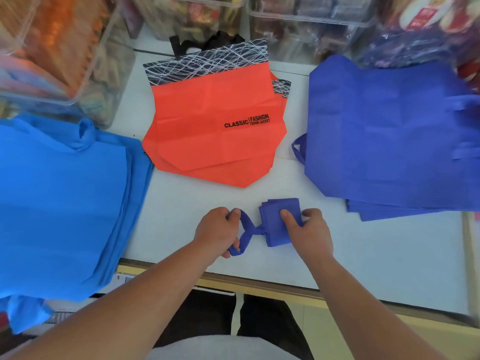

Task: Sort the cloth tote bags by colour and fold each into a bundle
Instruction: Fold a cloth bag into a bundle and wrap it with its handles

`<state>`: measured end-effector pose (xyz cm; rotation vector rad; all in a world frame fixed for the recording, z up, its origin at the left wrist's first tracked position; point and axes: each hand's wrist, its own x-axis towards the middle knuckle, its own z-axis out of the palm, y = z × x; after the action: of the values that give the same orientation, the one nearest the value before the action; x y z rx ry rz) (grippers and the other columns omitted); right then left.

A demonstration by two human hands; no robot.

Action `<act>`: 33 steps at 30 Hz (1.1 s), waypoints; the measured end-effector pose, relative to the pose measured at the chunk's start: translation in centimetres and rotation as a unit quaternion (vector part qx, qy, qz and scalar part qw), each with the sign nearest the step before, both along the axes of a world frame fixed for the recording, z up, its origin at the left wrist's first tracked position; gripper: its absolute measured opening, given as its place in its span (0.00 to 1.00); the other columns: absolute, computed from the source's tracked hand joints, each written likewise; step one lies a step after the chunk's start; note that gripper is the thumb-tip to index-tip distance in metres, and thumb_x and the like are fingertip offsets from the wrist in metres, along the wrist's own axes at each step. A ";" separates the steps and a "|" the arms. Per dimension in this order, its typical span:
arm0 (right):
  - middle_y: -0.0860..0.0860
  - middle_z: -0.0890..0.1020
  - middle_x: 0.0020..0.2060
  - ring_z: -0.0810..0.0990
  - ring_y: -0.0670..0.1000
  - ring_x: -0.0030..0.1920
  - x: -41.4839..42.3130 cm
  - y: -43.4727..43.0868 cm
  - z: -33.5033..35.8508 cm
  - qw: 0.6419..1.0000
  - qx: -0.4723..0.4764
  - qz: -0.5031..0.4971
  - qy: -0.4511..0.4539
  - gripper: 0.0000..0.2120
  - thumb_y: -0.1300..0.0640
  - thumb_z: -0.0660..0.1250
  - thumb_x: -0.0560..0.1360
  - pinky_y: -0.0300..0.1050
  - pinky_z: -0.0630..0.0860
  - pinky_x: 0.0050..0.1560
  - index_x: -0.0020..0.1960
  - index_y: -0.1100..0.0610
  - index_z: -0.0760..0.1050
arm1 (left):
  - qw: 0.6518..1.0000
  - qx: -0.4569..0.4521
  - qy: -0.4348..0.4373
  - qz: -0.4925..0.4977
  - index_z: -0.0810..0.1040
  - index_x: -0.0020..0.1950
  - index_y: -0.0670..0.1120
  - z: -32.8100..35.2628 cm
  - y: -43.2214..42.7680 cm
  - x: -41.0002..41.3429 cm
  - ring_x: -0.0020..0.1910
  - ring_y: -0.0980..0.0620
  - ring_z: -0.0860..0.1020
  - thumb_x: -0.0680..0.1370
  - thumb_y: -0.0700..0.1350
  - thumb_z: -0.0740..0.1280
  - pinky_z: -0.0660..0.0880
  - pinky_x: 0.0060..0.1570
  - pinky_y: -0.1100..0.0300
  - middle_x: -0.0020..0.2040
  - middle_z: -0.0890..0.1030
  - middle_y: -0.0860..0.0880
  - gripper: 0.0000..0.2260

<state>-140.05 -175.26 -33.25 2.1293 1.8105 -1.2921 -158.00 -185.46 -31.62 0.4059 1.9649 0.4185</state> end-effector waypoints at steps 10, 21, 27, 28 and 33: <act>0.54 0.78 0.48 0.78 0.49 0.42 -1.1 -0.1 1.6 0.976 -0.154 -0.015 0.155 0.18 0.50 0.73 0.77 0.44 0.76 0.37 0.56 0.61 0.72 | 0.996 0.004 -0.033 0.080 0.74 0.50 0.43 1.5 -1.1 2.6 0.35 0.40 0.83 0.85 0.58 0.56 0.84 0.38 0.46 0.31 0.84 0.44 0.19; 0.49 0.85 0.53 0.83 0.53 0.56 3.2 0.7 3.9 0.948 -0.138 -0.004 0.288 0.11 0.59 0.72 0.78 0.45 0.80 0.50 0.59 0.51 0.78 | 0.995 0.026 -0.020 0.093 0.76 0.50 0.44 3.9 -2.1 3.0 0.26 0.49 0.78 0.85 0.55 0.58 0.75 0.27 0.60 0.28 0.81 0.46 0.17; 0.45 0.84 0.48 0.82 0.49 0.49 4.7 0.9 11.7 0.914 -0.054 0.219 0.336 0.14 0.65 0.73 0.76 0.38 0.78 0.49 0.56 0.49 0.77 | 0.998 0.022 -0.053 0.036 0.78 0.51 0.42 7.0 -2.3 2.1 0.25 0.49 0.76 0.84 0.56 0.60 0.73 0.25 0.60 0.29 0.80 0.45 0.18; 0.44 0.84 0.47 0.82 0.47 0.47 5.0 0.6 13.0 0.904 -0.020 0.278 0.324 0.15 0.65 0.74 0.75 0.34 0.76 0.47 0.55 0.49 0.77 | 0.998 0.023 -0.063 0.014 0.78 0.52 0.41 7.8 -2.0 2.1 0.25 0.50 0.76 0.84 0.56 0.60 0.73 0.25 0.60 0.29 0.81 0.46 0.18; 0.40 0.80 0.50 0.80 0.49 0.50 5.5 -0.4 14.8 0.864 0.132 0.401 0.275 0.16 0.58 0.75 0.73 0.44 0.78 0.49 0.57 0.44 0.77 | 0.986 0.108 -0.089 -0.088 0.75 0.53 0.45 12.5 0.2 3.6 0.27 0.49 0.78 0.84 0.54 0.59 0.74 0.25 0.59 0.36 0.82 0.44 0.14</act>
<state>-134.59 -175.69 -18.44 0.8169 2.7687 -1.5075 -154.43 -185.30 -19.14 0.6529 1.7007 0.5371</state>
